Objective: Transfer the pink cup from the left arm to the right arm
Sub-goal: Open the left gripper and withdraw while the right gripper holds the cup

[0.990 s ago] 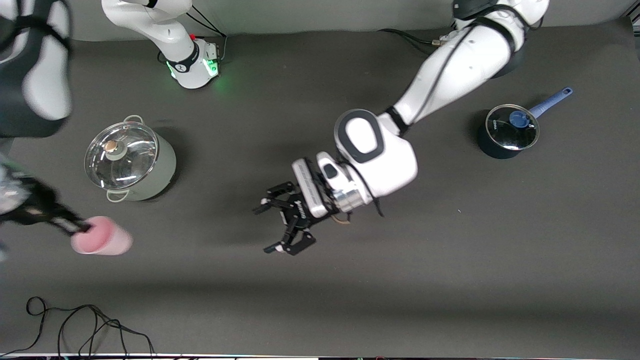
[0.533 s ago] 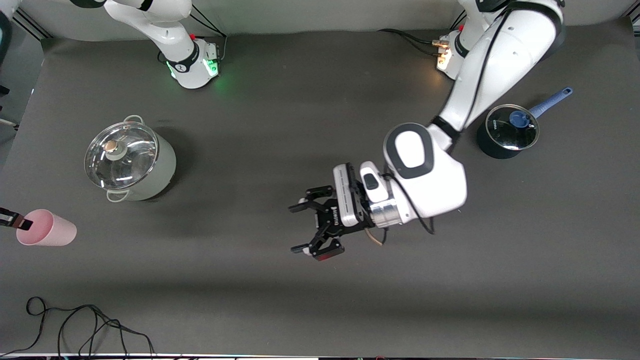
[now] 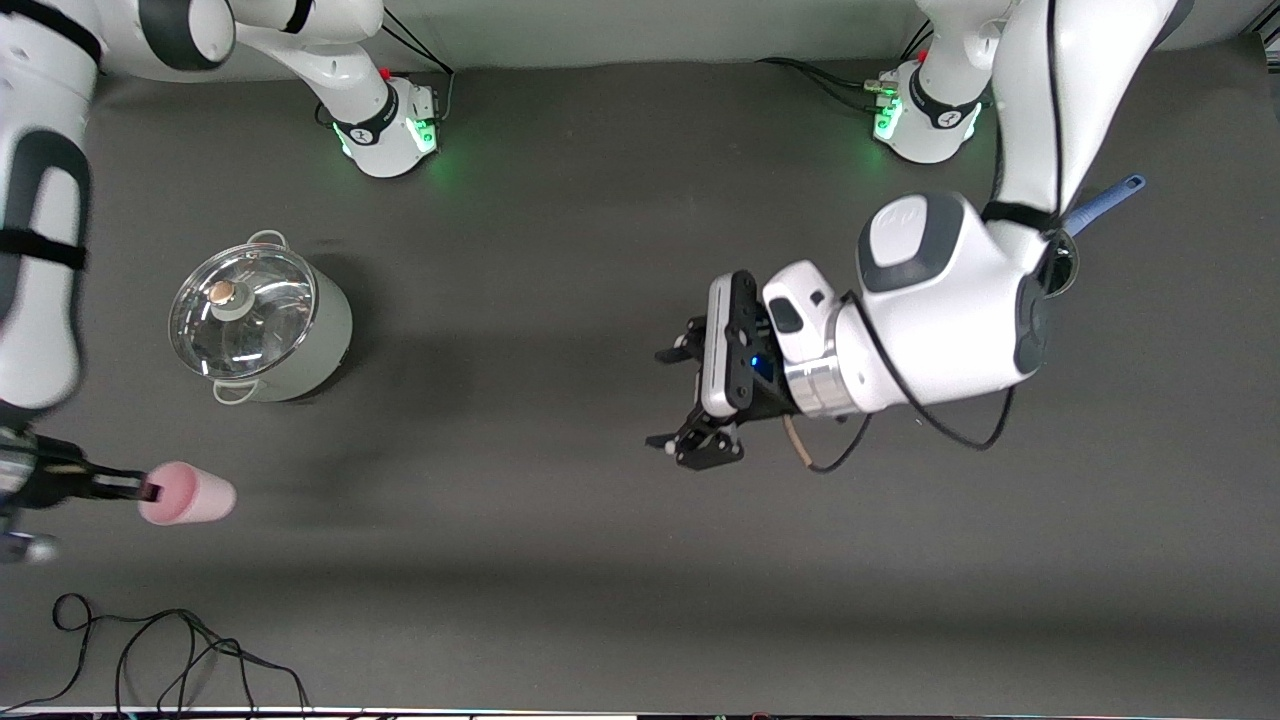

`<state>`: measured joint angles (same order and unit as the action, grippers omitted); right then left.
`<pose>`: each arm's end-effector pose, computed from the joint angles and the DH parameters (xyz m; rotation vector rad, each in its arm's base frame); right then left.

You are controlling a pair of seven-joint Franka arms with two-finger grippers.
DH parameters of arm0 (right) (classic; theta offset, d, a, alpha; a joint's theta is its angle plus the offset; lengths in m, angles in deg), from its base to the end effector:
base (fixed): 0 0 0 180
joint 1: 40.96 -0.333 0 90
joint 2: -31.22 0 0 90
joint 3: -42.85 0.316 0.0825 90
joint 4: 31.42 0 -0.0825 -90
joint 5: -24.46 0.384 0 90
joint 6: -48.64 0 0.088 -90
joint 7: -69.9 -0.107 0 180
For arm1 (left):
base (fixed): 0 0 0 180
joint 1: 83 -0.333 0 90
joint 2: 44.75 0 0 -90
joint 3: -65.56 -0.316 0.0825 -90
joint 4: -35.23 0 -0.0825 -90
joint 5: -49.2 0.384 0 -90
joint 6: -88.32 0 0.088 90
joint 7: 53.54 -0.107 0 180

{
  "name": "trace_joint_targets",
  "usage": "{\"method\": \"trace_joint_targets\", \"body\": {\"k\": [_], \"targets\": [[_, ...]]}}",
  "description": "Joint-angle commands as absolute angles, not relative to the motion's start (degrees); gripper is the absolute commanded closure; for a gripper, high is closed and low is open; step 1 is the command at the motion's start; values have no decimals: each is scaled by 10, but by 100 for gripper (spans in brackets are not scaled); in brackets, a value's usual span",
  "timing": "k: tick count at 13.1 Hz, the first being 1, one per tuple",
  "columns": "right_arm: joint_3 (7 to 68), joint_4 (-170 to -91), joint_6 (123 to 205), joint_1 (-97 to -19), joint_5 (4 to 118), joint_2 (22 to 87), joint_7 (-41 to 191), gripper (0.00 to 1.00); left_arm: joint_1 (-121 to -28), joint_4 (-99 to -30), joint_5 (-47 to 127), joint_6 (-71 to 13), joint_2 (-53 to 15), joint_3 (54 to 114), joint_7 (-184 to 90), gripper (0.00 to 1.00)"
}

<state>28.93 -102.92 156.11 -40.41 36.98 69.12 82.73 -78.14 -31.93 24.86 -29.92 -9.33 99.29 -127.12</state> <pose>0.7229 -0.1243 0.3813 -3.0796 0.0732 0.0019 0.6443 -0.3744 0.5246 1.6630 -1.8292 0.7323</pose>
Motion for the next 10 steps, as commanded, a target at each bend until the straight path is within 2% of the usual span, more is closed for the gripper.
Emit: {"method": "trace_joint_targets", "body": {"k": [1,4,10], "targets": [[285,-1030,1613,-413,365,735,850,100,-781,-348,326,-258,-144,984,-1149,0],[286,-1058,1675,-412,350,767,889,100,-771,-349,415,-187,-178,989,-996,0],[286,-1059,1687,-408,355,783,913,100,-762,-349,496,-59,-227,991,-609,0]]}}
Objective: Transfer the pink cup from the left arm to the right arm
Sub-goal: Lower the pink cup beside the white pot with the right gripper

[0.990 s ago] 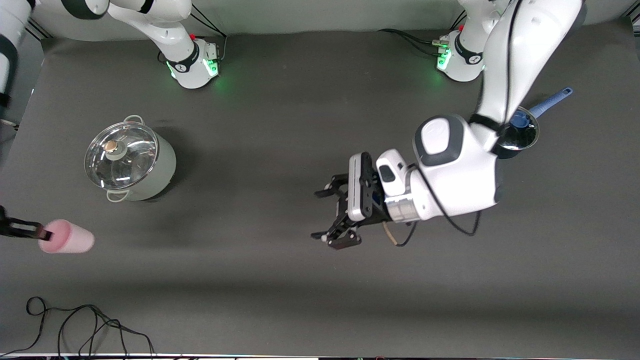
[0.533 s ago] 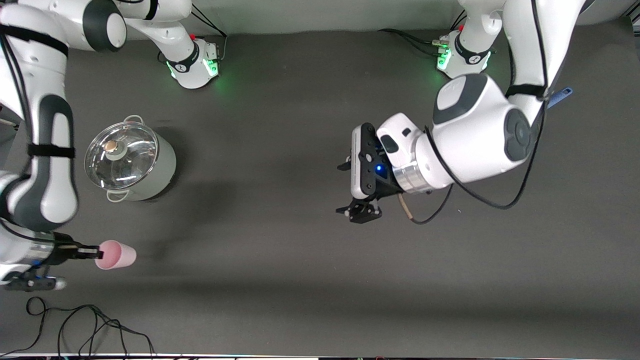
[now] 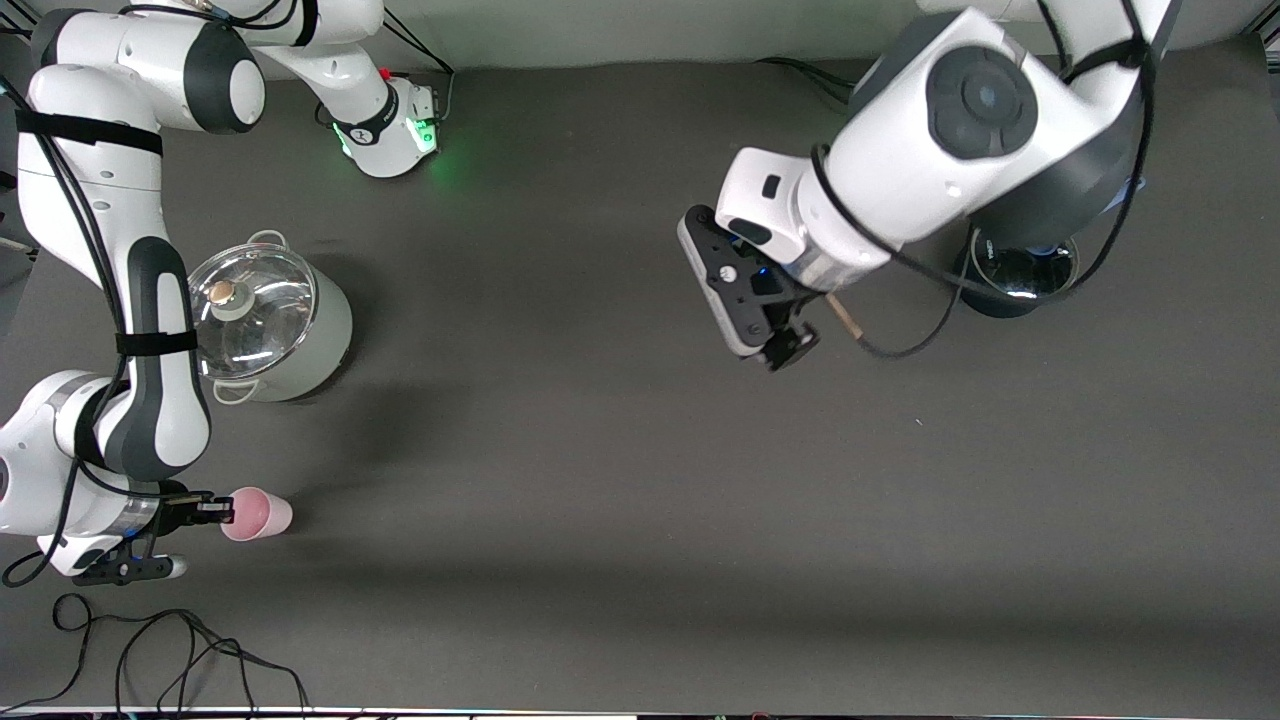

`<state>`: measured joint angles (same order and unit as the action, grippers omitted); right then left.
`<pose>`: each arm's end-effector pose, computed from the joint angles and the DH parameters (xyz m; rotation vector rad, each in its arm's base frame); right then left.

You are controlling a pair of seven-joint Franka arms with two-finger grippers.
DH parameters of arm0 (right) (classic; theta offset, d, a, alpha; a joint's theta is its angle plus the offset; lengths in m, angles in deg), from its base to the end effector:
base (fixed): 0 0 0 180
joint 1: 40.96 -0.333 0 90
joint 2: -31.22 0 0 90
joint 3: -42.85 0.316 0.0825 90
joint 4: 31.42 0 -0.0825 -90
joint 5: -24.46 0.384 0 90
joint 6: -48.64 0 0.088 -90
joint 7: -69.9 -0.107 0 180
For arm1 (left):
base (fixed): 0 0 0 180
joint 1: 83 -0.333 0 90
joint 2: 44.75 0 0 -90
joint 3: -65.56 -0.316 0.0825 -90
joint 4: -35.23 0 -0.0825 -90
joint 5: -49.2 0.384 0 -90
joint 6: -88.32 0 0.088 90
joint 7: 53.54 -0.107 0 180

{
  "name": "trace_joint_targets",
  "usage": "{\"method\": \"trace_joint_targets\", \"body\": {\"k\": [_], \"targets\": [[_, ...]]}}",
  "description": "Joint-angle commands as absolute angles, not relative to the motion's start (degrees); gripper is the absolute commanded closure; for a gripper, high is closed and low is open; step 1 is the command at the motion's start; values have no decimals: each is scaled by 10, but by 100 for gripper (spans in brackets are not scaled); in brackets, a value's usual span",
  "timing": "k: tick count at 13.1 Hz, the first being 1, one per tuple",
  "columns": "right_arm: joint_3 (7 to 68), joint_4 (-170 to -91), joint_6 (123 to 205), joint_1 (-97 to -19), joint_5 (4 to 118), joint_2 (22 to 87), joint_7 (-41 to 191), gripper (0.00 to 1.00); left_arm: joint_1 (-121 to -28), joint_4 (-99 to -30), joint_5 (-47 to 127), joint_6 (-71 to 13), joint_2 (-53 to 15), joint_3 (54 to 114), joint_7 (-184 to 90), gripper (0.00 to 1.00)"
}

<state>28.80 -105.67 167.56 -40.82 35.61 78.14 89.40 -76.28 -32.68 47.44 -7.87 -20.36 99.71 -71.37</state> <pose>0.7324 -0.1299 0.2615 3.1348 0.1110 -0.0268 0.5625 -0.3714 0.5918 2.5293 -1.3244 0.1215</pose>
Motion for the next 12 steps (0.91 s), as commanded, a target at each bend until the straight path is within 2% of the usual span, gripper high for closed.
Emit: {"method": "trace_joint_targets", "body": {"k": [1,4,5,7,11,12], "targets": [[287,-1059,1689,-408,356,789,912,100,-761,-349,518,-52,-228,991,-553,0],[287,-1059,1694,-408,356,789,911,97,-751,-349,601,-19,-223,990,-423,0],[287,-1059,1695,-408,356,789,911,61,-754,-350,603,-1,-222,985,-413,0],[287,-1059,1694,-406,356,789,912,1,-782,-350,604,44,-220,983,-414,0],[285,-1059,1683,-407,353,776,912,0,-859,-350,620,89,-216,983,-419,0],[284,-1056,1654,-409,349,768,910,0,-870,-351,652,105,-214,983,-419,0]]}}
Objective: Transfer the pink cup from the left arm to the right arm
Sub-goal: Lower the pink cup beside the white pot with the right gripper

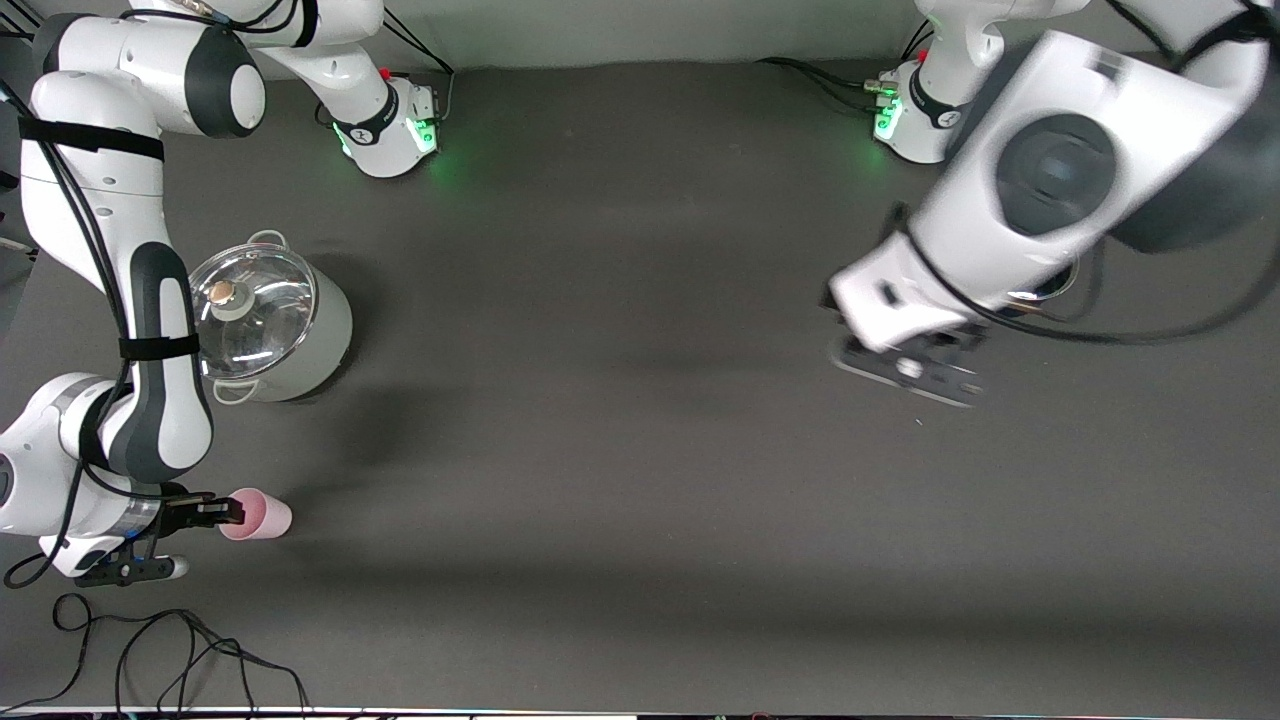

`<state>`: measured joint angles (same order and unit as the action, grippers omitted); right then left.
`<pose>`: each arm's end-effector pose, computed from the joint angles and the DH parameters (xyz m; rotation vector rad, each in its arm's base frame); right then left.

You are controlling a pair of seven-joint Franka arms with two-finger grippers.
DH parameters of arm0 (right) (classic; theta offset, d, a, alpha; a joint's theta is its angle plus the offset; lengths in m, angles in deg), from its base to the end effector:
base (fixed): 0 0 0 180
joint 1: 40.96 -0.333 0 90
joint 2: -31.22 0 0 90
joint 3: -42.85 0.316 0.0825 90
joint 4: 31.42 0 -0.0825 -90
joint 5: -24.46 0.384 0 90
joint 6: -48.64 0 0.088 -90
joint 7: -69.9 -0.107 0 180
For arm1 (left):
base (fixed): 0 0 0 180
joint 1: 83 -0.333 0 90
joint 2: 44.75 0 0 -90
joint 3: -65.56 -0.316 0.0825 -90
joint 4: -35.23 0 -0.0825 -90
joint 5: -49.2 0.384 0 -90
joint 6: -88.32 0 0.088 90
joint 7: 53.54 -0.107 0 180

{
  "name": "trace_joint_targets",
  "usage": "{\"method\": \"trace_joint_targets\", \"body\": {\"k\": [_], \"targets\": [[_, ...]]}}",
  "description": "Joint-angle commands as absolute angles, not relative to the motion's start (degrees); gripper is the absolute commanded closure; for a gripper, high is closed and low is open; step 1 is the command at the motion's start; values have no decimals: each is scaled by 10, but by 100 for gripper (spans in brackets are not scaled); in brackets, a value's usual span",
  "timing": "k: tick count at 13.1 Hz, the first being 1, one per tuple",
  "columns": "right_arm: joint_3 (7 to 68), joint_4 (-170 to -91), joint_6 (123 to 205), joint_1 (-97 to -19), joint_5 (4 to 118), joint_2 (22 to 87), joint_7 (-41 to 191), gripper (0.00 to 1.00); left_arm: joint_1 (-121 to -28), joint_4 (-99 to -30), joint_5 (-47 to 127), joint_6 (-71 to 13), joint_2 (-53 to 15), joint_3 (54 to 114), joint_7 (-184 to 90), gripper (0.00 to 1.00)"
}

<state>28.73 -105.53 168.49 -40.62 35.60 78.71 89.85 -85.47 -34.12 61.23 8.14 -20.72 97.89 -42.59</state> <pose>0.7334 -0.1335 0.2568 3.1286 0.1173 -0.0146 0.6030 -0.2302 0.5534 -3.0512 0.4466 0.2548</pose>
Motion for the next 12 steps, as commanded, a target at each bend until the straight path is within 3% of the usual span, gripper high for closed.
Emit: {"method": "trace_joint_targets", "body": {"k": [1,7,12], "targets": [[281,-1055,1627,-412,349,755,910,0,-883,-351,684,118,-213,983,-421,0],[282,-1065,1436,-417,293,606,905,0,-980,-353,711,130,-209,984,-426,0],[283,-1213,1422,-422,298,413,871,0,-1029,-347,681,129,-218,989,-429,0]]}}
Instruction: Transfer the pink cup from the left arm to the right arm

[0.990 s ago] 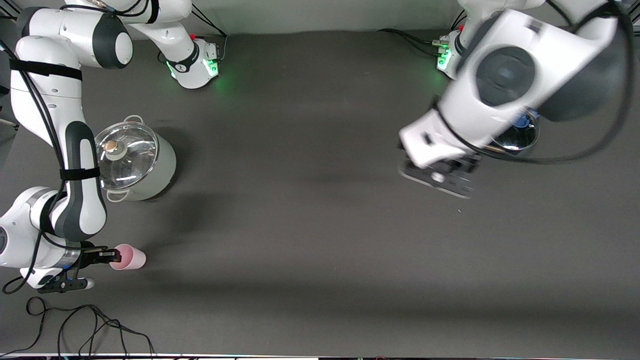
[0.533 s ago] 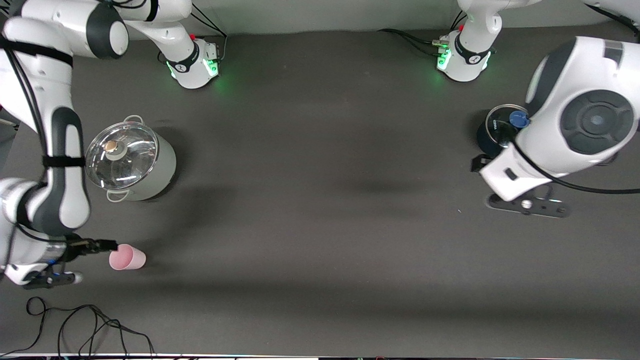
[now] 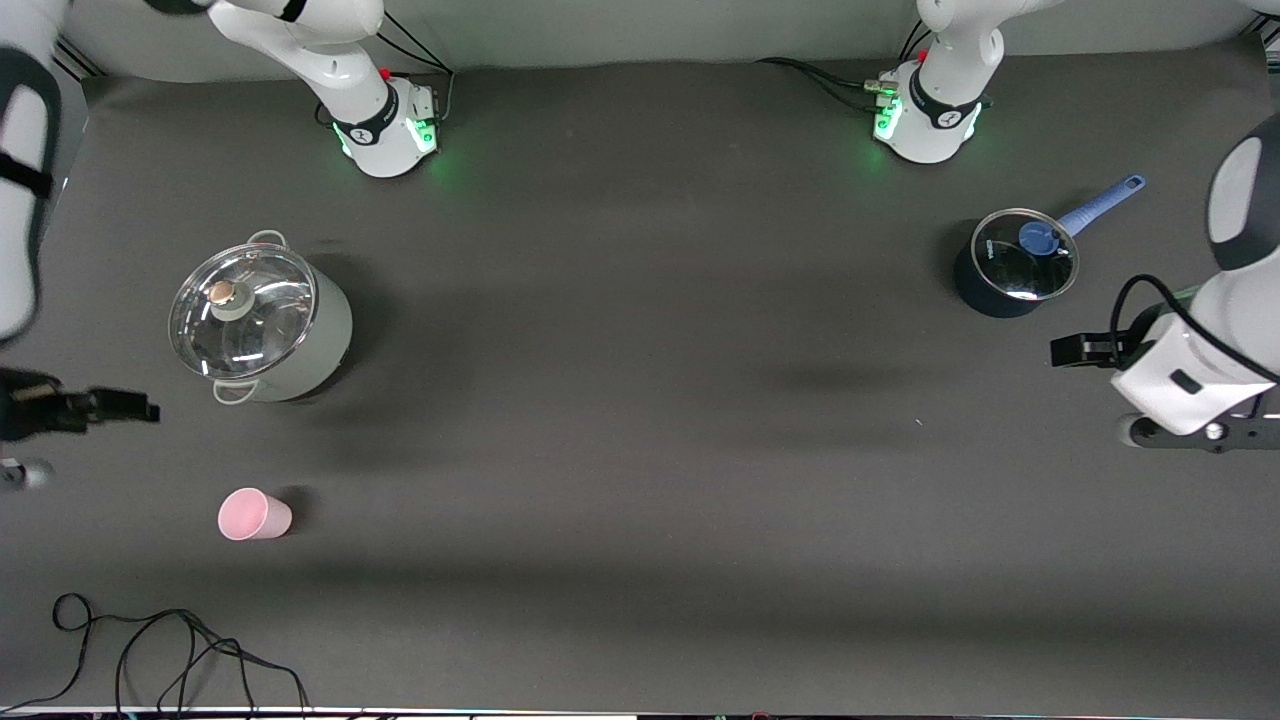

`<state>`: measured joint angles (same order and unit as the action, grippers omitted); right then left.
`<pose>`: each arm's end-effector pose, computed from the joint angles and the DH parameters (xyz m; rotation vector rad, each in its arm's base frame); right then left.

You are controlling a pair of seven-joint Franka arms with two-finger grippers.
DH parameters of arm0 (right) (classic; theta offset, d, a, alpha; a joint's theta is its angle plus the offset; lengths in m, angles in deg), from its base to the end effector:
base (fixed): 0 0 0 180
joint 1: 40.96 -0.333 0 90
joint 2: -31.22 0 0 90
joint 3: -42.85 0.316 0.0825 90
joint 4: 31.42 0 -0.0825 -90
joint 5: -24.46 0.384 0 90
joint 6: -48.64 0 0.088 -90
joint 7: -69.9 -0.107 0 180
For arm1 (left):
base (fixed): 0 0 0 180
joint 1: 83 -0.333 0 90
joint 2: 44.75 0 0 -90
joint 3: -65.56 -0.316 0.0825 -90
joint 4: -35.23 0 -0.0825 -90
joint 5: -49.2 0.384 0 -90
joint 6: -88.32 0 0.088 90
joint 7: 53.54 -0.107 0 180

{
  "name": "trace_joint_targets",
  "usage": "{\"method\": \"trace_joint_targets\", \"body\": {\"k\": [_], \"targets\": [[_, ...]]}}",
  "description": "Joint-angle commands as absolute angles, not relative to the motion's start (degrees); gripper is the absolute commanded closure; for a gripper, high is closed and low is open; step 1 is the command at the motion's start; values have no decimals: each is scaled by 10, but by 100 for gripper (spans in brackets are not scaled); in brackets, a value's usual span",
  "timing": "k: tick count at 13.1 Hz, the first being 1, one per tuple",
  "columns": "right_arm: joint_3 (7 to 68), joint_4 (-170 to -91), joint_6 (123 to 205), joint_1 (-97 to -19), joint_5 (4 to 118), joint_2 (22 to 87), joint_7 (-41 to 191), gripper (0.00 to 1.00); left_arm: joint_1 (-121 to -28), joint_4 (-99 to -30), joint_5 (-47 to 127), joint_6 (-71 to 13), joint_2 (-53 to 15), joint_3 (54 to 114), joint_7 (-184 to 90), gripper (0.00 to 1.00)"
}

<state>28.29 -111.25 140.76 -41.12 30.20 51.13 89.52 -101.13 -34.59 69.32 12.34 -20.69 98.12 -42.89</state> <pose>0.6368 -0.1276 0.5063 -3.0851 -0.1399 0.1745 0.6369 -0.0425 0.5463 -2.9470 0.0173 0.3282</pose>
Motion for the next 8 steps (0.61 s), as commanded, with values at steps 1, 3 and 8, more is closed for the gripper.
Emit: {"method": "trace_joint_targets", "body": {"k": [1,3,8], "targets": [[283,-1231,1422,-437,298,389,855,0,-1039,-347,664,128,-218,989,-429,0],[282,-1255,1422,-455,289,355,815,0,-1054,-350,635,128,-218,988,-429,0],[283,-1277,1422,-494,250,318,749,0,-1053,-360,633,126,-223,990,-429,0]]}}
